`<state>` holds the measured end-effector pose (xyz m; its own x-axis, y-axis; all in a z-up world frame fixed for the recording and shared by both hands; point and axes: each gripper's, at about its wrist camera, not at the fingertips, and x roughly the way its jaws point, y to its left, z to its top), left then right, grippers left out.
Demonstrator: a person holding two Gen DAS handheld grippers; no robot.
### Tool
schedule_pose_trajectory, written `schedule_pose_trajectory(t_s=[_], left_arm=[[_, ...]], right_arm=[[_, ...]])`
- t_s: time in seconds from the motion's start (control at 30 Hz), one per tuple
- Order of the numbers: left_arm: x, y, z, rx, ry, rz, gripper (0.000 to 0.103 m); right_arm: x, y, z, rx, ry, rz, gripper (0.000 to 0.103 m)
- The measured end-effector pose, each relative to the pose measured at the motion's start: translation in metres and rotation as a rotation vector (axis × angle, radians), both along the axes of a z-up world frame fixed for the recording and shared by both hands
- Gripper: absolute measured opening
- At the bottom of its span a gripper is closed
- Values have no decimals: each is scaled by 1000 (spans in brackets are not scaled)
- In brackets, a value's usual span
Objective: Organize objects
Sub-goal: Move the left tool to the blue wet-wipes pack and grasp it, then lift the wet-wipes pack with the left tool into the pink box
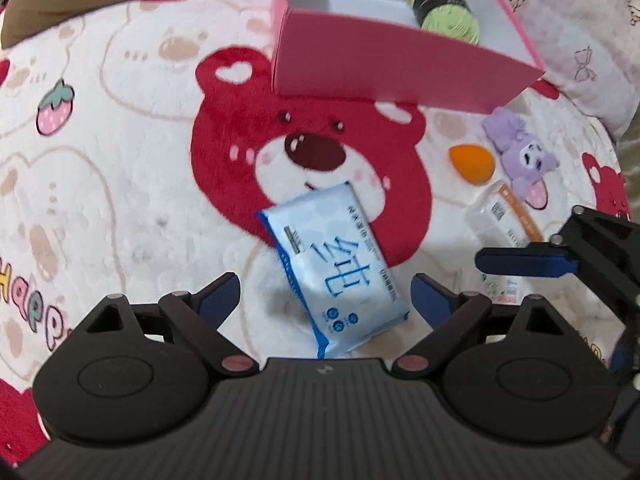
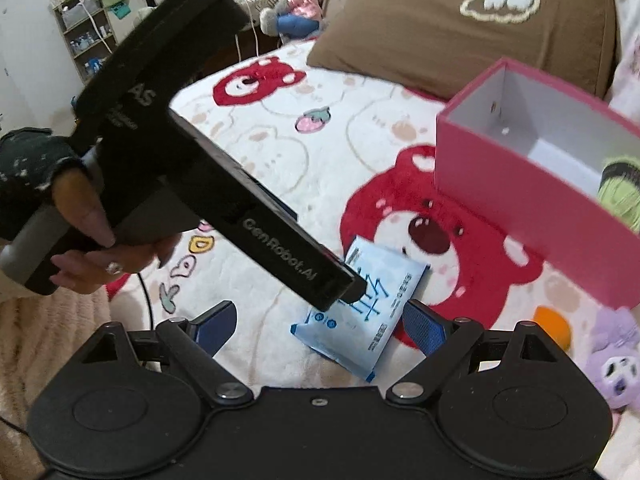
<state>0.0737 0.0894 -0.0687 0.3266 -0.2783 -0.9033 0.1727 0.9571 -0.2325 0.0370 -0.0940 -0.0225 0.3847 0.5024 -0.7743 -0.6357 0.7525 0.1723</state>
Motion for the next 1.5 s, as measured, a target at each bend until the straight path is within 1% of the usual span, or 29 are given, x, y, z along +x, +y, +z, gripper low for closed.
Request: schedule_pose_trajectory(t_s=[0.13,0.3,0.4,0.5,0.53,0.63,0.7,0.77,0.83,0.9,0.93,0.97,1.03,1.1,1.13,1.27,1.3,1.33,1.4,1.5], left_arm=[[0,-2,-8,20,-9,0,92],[2,-7,-21,1,14,-10,92],[1,-7,-25,-4,0,-6,91],[3,-6,-27,-17,-10,5,87],[4,-5,-28,-20,-10,13,85],[9,-4,-34,-39,-12,18,84],[11,-5,-39,-30,-17,18,80],[12,-5,-44,-17,-20,19,70],[11,-4,-49,-11,-17,26,64],[11,-2,-53,-33,-9,36,60],[11,-2,-53,-51,-7,40,53],[11,-2,-53,-61,-7,43,49],[10,-5,-53,-52,-28,42,45],[9,-5,-54,-59,-34,54,42],[9,-4,-54,-67,-33,65,39],[9,-4,-55,-79,-23,99,38],[8,-4,-55,-79,-21,109,38],[7,-5,-55,-75,-23,114,38],[5,-8,-54,-57,-29,115,38],[1,-12,-54,-37,-36,125,38]], right_arm=[[9,5,-22,-2,46,-29,92],[15,9,-44,22,90,-55,92],[18,11,-52,27,84,-57,92],[20,11,-60,30,72,-71,92],[22,11,-64,32,76,-84,92],[25,8,-73,56,105,-116,92],[26,7,-80,58,110,-134,92],[25,6,-86,57,108,-151,92],[25,5,-90,65,108,-161,92],[26,6,-94,68,104,-171,92],[26,7,-97,68,107,-176,92],[27,8,-100,72,115,-177,91],[29,10,-106,76,130,-193,90],[30,9,-110,82,132,-207,89],[29,9,-109,88,127,-209,87],[27,9,-108,88,104,-224,79],[25,10,-108,73,92,-231,77],[24,12,-108,49,78,-240,73],[21,17,-106,14,56,-239,73],[18,17,-108,7,39,-248,73]])
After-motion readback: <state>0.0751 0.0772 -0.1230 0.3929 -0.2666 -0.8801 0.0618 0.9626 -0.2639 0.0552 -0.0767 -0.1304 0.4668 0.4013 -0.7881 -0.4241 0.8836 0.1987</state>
